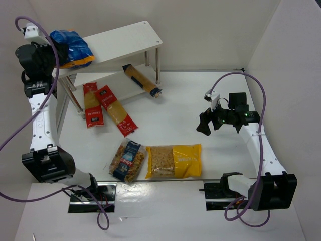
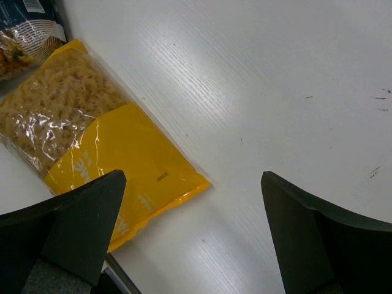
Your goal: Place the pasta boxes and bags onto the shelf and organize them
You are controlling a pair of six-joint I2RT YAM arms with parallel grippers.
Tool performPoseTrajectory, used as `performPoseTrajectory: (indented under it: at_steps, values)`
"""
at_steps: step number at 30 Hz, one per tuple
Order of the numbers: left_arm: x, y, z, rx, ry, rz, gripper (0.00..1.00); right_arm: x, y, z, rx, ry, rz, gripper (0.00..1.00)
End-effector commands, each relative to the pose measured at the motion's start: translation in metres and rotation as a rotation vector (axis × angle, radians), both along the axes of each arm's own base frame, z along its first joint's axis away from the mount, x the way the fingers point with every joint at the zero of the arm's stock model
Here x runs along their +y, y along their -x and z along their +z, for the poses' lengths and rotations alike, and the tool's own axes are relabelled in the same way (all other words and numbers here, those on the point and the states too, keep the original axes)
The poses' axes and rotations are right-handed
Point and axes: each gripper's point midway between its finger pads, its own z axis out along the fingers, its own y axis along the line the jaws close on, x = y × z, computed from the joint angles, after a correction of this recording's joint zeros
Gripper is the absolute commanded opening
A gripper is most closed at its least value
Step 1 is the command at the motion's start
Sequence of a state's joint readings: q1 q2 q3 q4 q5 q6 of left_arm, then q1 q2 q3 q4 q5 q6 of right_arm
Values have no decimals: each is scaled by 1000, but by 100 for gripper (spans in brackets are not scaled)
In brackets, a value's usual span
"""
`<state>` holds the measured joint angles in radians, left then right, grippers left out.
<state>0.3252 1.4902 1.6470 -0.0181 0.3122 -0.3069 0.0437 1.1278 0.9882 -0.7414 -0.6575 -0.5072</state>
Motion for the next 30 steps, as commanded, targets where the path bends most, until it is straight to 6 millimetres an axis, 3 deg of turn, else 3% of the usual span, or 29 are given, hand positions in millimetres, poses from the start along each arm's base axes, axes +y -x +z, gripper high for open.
performPoseTrajectory:
  at_steps: [1,6,7,9,11,17,18,19,21,23,27,30]
  values:
    - [-2,5,19,-111,13,-1,0,2,-3,0,-24,6,16,100]
    - [0,3,-5,-72,58,7,0,2,-3,0,-24,6,16,100]
    - [-1,6,1,-90,51,7,0,2,-3,0,-24,6,16,100]
    - [-2,8,-8,-67,59,8,1,2,-3,0,-24,6,16,100]
    - [-3,14,-3,-68,50,33,17,2,-3,0,-24,6,16,100]
    - [-17,28,-17,-18,47,14,50,3,-1,6,-47,-2,22,100]
    - [-19,33,-13,-21,46,14,65,3,-1,6,-47,-2,22,100]
    - [-23,32,-23,9,55,5,70,5,0,9,-56,-9,27,100]
    - [-24,39,-16,-4,30,6,79,4,2,8,-46,-9,28,100]
    - [-28,49,-12,-11,2,11,95,5,3,12,-63,-12,39,100]
    - [-24,63,-4,-33,-22,50,100,5,4,14,-74,-12,39,100]
    - [-28,85,22,-95,-59,62,100,7,6,17,-82,-19,45,100]
